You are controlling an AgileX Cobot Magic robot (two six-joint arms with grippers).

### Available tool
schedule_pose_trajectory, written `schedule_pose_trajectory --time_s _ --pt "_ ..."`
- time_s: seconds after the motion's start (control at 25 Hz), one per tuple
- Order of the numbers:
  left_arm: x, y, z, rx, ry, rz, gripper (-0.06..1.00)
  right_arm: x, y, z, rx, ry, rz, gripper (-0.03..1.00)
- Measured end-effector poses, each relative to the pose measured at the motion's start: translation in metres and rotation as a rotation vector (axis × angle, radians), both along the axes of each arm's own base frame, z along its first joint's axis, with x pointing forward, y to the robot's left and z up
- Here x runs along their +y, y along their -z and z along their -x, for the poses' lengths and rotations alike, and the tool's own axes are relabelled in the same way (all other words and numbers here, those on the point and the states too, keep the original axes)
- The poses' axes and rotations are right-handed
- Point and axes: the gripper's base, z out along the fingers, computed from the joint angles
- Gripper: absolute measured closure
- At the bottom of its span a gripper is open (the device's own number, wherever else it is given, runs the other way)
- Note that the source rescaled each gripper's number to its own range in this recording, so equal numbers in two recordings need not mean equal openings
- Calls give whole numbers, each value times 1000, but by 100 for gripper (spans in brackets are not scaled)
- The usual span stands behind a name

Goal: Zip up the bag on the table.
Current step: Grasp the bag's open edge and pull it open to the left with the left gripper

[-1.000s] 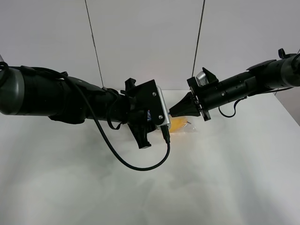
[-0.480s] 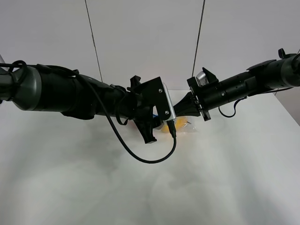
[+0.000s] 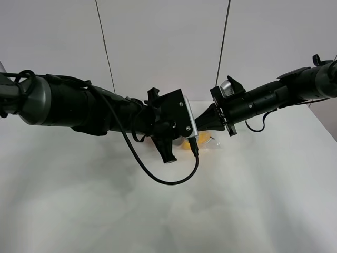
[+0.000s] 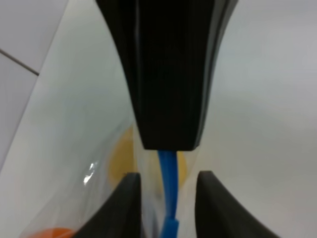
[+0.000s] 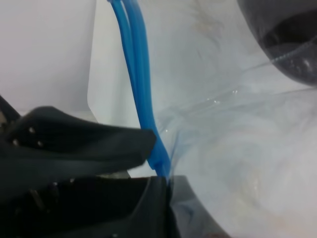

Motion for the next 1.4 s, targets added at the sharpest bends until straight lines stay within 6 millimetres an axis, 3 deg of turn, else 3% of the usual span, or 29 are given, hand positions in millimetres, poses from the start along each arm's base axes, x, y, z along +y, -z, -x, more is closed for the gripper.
schedule_pose_trajectory --time_s 0.16,0.36,0.72,0.84,0.96,1.04,1.24,1.4 --pt "0 1 0 3 3 1 66 0 0 0 0 0 0 97" --pt "0 1 0 2 1 0 87 0 0 0 0 0 0 97" --pt "0 1 0 2 1 0 91 0 0 0 0 0 0 97" --pt "-1 1 0 4 5 2 83 0 0 0 0 0 0 97" --pt "-1 1 0 5 6 4 58 0 0 0 0 0 0 97" --pt "0 1 0 4 4 2 49 0 0 0 0 0 0 97" --pt "-1 11 -1 22 -4 -15 43 0 0 0 0 0 0 97" --pt "0 23 -4 39 -17 -41 48 0 0 0 0 -2 3 97"
